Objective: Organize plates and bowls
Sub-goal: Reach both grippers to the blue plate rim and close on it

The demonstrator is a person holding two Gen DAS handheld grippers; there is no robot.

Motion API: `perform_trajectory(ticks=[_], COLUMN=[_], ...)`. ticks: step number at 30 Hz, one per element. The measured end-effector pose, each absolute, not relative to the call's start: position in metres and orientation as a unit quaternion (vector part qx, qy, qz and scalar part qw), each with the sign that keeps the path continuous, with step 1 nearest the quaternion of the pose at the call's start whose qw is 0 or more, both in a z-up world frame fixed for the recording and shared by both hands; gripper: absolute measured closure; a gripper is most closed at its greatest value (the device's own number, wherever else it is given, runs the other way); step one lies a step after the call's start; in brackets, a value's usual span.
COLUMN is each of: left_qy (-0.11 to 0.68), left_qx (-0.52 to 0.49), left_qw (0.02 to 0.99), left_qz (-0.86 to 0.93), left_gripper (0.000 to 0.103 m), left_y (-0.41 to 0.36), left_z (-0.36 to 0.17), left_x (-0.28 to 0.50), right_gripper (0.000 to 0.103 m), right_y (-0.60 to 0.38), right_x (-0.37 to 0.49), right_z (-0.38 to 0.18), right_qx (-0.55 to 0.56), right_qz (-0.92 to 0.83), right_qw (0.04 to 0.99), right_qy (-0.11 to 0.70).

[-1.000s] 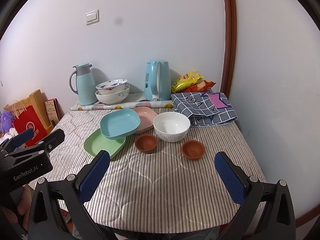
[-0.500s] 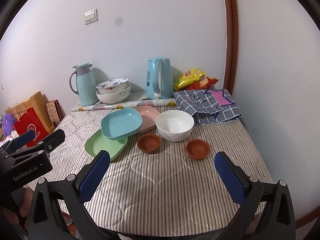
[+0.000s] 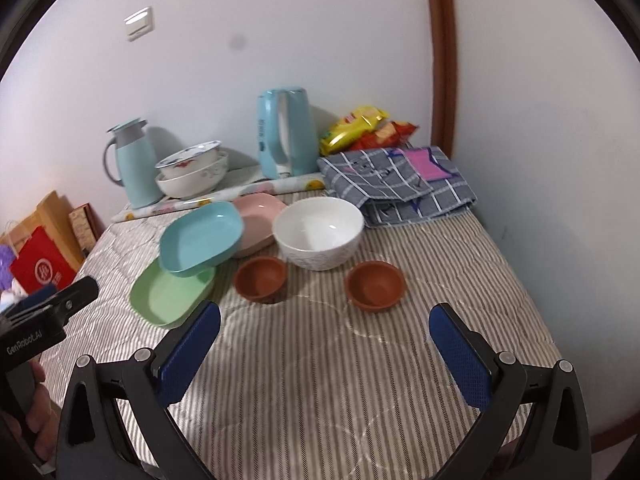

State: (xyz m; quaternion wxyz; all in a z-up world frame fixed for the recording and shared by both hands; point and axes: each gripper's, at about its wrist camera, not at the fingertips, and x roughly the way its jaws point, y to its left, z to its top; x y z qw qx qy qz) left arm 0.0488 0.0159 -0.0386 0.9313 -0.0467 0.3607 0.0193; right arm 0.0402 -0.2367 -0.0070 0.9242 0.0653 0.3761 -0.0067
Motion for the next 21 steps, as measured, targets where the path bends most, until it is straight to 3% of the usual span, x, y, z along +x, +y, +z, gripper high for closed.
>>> perform_trajectory(ticks=[9,13,21], left_qy=[0.386,0.399,0.418], left_qx=[-0.049,-0.051,-0.052], left_qw=[0.92,0.914,0.905], left_qz=[0.043,0.052,0.049], left_gripper=[0.005,0.01,0.023], left_y=[0.03,0.038,0.048], left_z=[-0.061,-0.071,-0.084], left_x=[0.08,0.095,0.132], right_gripper=[0.005,0.018,0.031], right_y=[-0.251,-0.233,-0.191], right_x=[0.076,0.096,0.14], right_z=[-0.039,-0.047,-0.052], right_qx=[0.106,0.069,0.02], right_qz=[0.006,0.019,0.063], right_qw=[0.905,0.903,0.898], right_qy=[0.412,0.424,0.436])
